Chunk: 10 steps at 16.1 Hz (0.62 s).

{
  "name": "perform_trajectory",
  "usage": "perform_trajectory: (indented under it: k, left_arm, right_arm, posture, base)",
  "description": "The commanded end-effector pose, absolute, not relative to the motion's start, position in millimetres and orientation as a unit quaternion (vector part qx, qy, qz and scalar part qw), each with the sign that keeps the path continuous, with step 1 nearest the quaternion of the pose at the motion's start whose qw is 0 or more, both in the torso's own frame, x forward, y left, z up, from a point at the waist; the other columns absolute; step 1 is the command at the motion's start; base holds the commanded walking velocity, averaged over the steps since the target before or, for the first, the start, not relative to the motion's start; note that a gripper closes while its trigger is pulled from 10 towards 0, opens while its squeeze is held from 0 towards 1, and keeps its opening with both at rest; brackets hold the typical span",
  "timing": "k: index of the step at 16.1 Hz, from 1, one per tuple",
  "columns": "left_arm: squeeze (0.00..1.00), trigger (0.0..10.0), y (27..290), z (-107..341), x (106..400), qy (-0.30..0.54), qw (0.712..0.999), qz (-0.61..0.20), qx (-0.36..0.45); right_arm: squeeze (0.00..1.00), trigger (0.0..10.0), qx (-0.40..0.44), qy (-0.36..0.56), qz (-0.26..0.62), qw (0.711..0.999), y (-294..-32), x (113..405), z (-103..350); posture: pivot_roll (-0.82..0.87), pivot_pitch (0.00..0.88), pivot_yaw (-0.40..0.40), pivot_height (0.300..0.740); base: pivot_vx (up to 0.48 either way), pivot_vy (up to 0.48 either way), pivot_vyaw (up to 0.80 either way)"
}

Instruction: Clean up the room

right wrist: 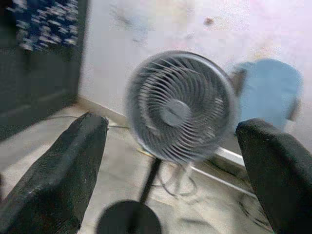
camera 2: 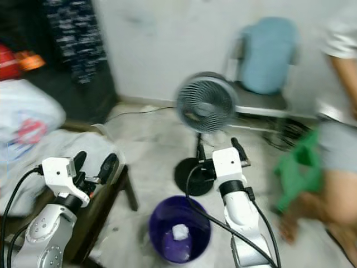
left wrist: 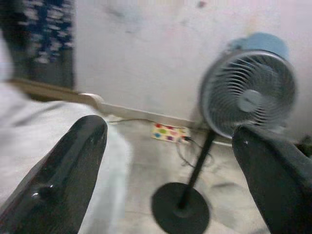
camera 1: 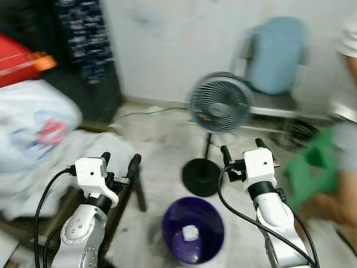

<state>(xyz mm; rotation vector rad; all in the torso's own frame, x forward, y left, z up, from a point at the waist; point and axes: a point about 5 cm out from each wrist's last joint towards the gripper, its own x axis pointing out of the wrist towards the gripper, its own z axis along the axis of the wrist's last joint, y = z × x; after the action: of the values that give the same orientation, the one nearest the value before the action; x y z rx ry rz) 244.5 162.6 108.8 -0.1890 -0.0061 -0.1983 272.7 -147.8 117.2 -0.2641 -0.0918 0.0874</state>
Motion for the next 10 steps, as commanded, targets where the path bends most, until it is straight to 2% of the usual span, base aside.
perform_trajectory:
  k: [1, 5, 10]
  left_arm:
    - [0.00, 10.0, 159.1, 109.6, 247.3, -0.002, 0.990, -0.104, -0.092]
    - [0.00, 10.0, 149.2, 105.4, 244.8, 0.011, 0.988, -0.125, -0.088]
    - [0.00, 10.0, 148.2, 103.4, 244.1, 0.016, 0.989, -0.113, -0.089]
  right_arm:
    - [0.00, 10.0, -0.132, -0.053, 0.037, 0.989, -147.8, 272.9, 123.1]
    - [0.00, 10.0, -0.132, -0.046, 0.037, 0.989, -148.4, 269.3, 122.6]
    - [0.00, 10.0, -0.128, -0.038, 0.050, 0.990, -146.0, 268.6, 121.4]
  posture:
    - [-0.15, 0.000, 0.023, 0.740]
    - [-0.16, 0.000, 0.021, 0.740]
    - [-0.15, 0.000, 0.011, 0.740]
  base:
    - [0.000, 0.000, 0.80]
    - [0.000, 0.000, 0.80]
    - [0.000, 0.000, 0.80]
